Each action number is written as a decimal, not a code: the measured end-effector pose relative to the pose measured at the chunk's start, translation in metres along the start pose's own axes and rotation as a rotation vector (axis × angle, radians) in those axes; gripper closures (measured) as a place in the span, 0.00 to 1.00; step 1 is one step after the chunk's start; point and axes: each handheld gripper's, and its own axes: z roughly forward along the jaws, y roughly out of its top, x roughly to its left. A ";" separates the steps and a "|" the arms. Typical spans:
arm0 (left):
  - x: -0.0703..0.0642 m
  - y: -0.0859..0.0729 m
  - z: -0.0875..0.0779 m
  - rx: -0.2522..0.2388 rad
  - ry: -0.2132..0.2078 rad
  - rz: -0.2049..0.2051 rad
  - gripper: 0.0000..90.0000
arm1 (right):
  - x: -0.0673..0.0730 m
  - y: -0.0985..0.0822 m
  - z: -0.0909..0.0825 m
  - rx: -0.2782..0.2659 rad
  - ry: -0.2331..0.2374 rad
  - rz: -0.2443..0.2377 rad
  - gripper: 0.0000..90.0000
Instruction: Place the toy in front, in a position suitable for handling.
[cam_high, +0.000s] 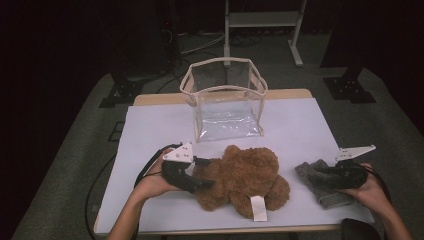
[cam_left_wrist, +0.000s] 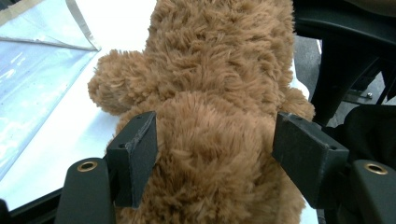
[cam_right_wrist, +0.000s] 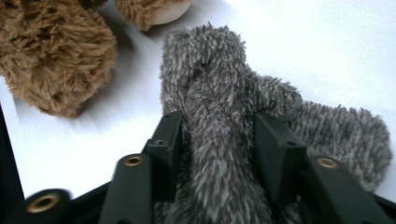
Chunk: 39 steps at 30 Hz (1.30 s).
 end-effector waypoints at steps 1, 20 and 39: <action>0.000 -0.001 -0.001 0.000 0.002 -0.002 0.33 | 0.001 0.000 0.000 -0.002 -0.003 -0.008 0.54; -0.003 -0.029 -0.013 -0.046 0.036 -0.010 0.27 | 0.077 0.083 0.003 -0.114 0.157 -0.283 0.33; 0.001 -0.042 0.010 -0.020 0.019 -0.022 0.11 | 0.096 0.123 0.038 -0.125 0.249 -0.377 0.25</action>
